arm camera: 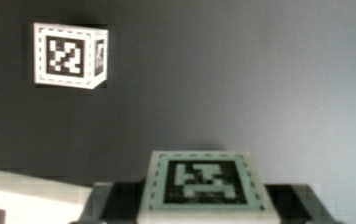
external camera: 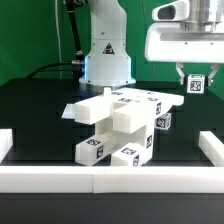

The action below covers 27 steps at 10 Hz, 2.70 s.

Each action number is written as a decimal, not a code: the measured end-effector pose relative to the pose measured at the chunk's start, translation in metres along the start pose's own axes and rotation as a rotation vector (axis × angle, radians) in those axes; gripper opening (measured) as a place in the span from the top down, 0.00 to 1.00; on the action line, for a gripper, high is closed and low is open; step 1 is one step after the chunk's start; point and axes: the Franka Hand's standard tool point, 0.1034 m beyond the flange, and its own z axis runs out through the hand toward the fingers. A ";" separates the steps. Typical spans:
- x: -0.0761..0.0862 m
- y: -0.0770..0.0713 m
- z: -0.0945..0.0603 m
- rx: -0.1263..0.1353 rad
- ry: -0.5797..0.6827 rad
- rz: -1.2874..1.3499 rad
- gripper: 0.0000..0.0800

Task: Assemble chair

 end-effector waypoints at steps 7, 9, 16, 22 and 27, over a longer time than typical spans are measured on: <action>0.069 0.032 -0.041 0.016 -0.012 -0.140 0.64; 0.079 0.044 -0.039 0.010 -0.010 -0.195 0.64; 0.124 0.067 -0.043 -0.006 0.028 -0.308 0.64; 0.134 0.080 -0.032 -0.026 0.047 -0.344 0.64; 0.134 0.078 -0.027 -0.032 0.049 -0.346 0.64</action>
Offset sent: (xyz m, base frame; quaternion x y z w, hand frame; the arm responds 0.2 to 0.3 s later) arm 0.0383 -0.0259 0.0207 0.0022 -0.0441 -0.0545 0.9975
